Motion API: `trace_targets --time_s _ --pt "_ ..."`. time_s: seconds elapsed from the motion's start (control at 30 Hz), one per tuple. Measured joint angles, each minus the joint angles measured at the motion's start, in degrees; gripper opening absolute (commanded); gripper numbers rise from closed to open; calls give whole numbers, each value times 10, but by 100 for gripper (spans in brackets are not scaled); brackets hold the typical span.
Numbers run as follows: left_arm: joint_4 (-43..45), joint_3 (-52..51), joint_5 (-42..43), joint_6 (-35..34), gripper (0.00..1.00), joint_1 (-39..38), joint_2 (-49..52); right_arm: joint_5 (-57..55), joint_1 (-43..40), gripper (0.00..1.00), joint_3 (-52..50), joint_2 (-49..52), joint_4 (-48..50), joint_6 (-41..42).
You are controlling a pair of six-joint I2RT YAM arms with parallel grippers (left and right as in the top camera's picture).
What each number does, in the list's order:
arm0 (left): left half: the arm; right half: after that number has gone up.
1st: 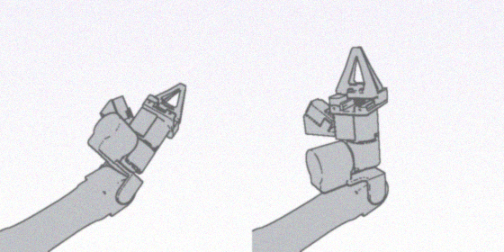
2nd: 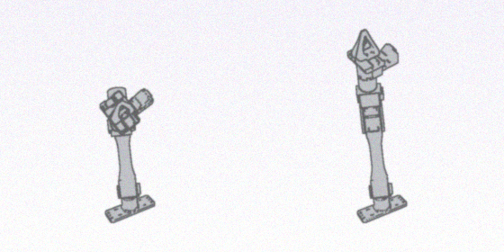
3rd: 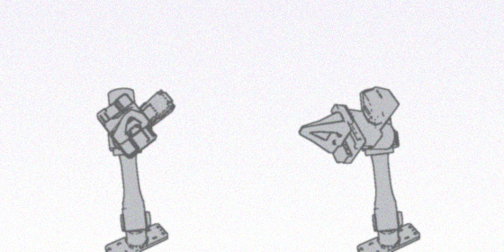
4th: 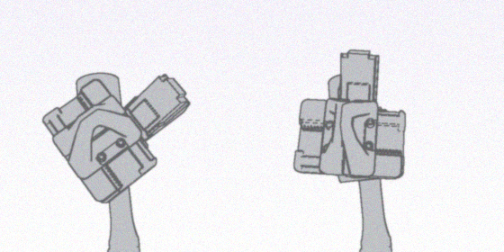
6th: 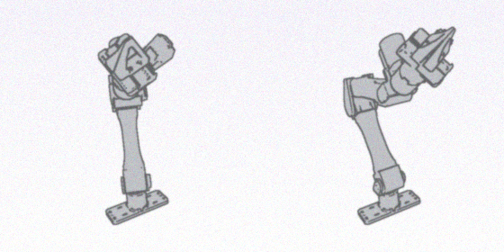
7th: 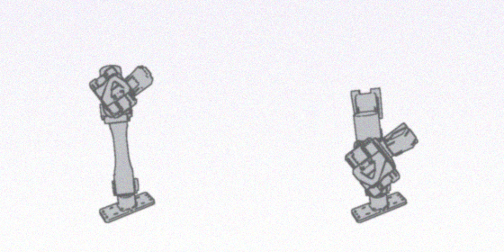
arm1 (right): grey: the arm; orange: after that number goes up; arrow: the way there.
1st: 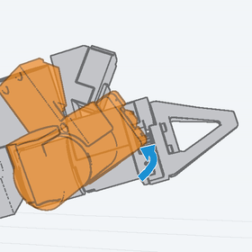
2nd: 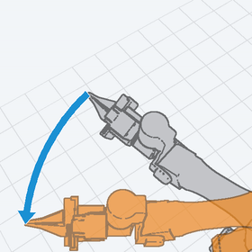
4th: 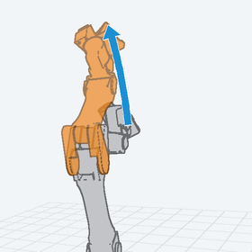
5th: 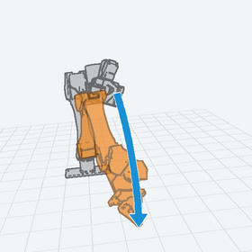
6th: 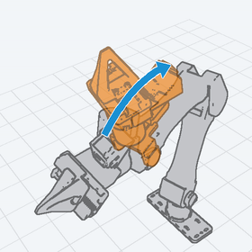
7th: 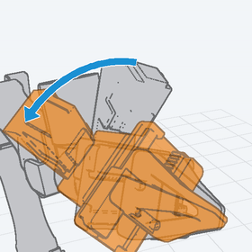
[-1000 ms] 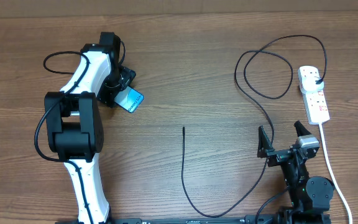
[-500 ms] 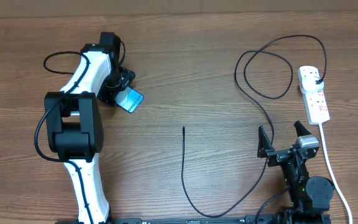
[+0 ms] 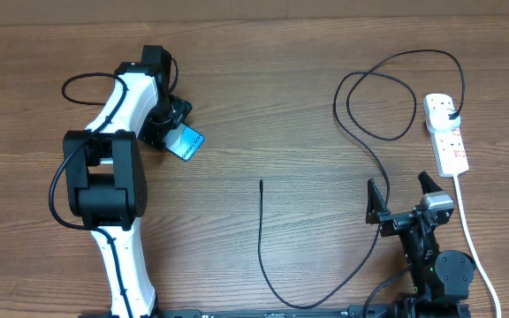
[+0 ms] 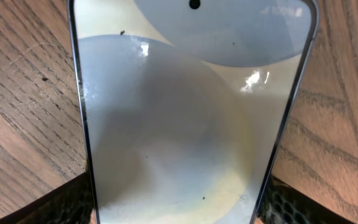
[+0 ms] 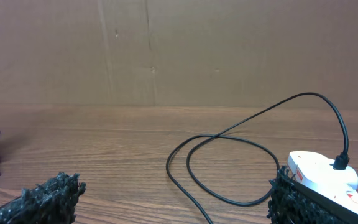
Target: Plug charger to phone and switch on socket
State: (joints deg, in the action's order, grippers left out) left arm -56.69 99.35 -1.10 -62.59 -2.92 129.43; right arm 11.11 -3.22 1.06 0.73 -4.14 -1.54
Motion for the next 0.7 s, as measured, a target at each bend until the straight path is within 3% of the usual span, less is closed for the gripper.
trace_targets --time_s 0.1,0.5,0.7 --pt "1 0 0 0 77 0 0 0 0 100 0 0 0 0" --pt "1 0 0 0 74 0 0 0 0 100 0 0 0 0" --pt "1 0 0 0 47 0 0 0 0 100 0 0 0 0"
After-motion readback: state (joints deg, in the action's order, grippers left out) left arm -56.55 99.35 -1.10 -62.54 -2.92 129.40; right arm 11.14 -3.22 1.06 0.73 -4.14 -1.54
